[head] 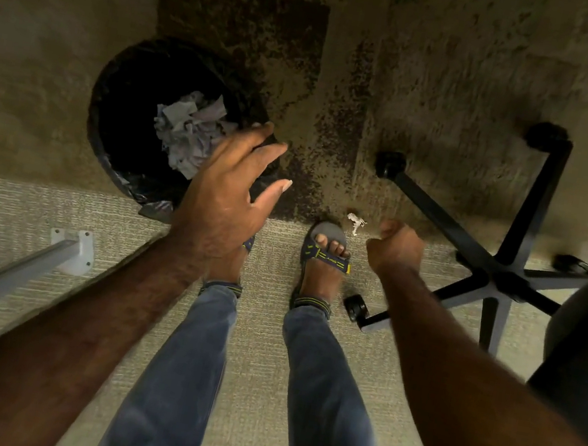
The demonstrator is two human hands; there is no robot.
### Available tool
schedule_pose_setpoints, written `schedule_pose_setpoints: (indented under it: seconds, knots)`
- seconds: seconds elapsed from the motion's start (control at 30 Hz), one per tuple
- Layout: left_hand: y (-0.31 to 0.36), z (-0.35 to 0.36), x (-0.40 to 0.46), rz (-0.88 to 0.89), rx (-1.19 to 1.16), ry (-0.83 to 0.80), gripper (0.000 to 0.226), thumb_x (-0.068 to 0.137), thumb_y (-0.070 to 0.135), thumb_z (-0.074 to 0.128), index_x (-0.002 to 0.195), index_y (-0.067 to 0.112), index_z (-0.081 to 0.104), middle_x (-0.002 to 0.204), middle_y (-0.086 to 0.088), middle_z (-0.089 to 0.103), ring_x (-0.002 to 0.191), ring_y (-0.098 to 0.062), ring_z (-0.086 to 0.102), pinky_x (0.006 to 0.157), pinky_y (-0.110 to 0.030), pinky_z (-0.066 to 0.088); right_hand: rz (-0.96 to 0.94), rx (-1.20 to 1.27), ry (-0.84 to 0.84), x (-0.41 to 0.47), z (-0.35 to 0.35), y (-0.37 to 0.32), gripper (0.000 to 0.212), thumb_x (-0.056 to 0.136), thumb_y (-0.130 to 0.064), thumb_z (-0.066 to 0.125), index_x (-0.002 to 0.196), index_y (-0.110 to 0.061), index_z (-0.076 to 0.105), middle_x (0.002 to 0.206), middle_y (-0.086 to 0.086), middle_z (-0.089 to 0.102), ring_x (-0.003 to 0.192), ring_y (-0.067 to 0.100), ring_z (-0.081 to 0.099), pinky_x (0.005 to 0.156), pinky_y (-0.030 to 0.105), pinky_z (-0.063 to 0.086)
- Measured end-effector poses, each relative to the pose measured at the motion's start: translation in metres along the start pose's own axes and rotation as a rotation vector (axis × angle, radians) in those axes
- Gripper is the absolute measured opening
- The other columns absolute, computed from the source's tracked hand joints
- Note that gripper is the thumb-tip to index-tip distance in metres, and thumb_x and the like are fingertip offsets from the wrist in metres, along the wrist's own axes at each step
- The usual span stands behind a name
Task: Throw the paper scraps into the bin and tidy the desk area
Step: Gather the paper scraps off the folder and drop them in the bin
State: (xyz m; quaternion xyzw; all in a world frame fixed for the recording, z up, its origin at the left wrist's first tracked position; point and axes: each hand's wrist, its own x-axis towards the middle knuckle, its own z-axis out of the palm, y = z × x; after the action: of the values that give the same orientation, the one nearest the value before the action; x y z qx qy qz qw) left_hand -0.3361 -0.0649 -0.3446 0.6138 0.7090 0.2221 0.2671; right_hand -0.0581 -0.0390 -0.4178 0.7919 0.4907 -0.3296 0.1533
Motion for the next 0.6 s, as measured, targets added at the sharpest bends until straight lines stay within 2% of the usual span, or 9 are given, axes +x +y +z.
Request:
schedule_pose_setpoints:
  seconds: [0.1, 0.27, 0.5, 0.6]
  knots:
    - [-0.001, 0.012, 0.001, 0.016, 0.009, 0.011, 0.043, 0.094, 0.029, 0.077, 0.132, 0.008, 0.069, 0.145, -0.012, 0.061, 0.135, -0.030, 0.056, 0.116, -0.035, 0.043, 0.004, -0.035, -0.032, 0.012, 0.014, 0.007, 0.026, 0.084, -0.008, 0.068, 0.109, -0.010, 0.072, 0.108, 0.015, 0.074, 0.104, 0.035, 0.070, 0.085, 0.038, 0.060]
    - [-0.003, 0.031, -0.007, 0.034, 0.009, 0.033, 0.041, 0.096, 0.029, 0.076, 0.130, 0.007, 0.070, 0.142, -0.012, 0.062, 0.134, -0.030, 0.058, 0.115, -0.036, 0.045, 0.018, 0.021, -0.053, 0.033, 0.037, 0.021, 0.031, 0.083, -0.003, 0.068, 0.113, -0.008, 0.071, 0.115, 0.019, 0.072, 0.113, 0.038, 0.067, 0.096, 0.045, 0.056]
    - [-0.004, 0.050, -0.013, 0.049, -0.010, 0.016, 0.040, 0.097, 0.028, 0.075, 0.131, 0.008, 0.070, 0.143, -0.011, 0.062, 0.135, -0.027, 0.056, 0.118, -0.027, 0.039, -0.027, -0.016, -0.079, 0.063, 0.065, 0.031, 0.032, 0.086, 0.000, 0.063, 0.118, -0.002, 0.069, 0.118, 0.024, 0.070, 0.113, 0.041, 0.066, 0.098, 0.047, 0.054]
    - [-0.007, 0.055, -0.013, 0.060, -0.005, 0.032, 0.040, 0.097, 0.027, 0.076, 0.131, 0.008, 0.070, 0.144, -0.010, 0.062, 0.135, -0.025, 0.055, 0.117, -0.019, 0.036, -0.005, -0.069, -0.126, 0.091, 0.091, 0.047, 0.037, 0.083, -0.010, 0.066, 0.120, -0.017, 0.067, 0.115, 0.013, 0.071, 0.109, 0.035, 0.067, 0.092, 0.040, 0.055]
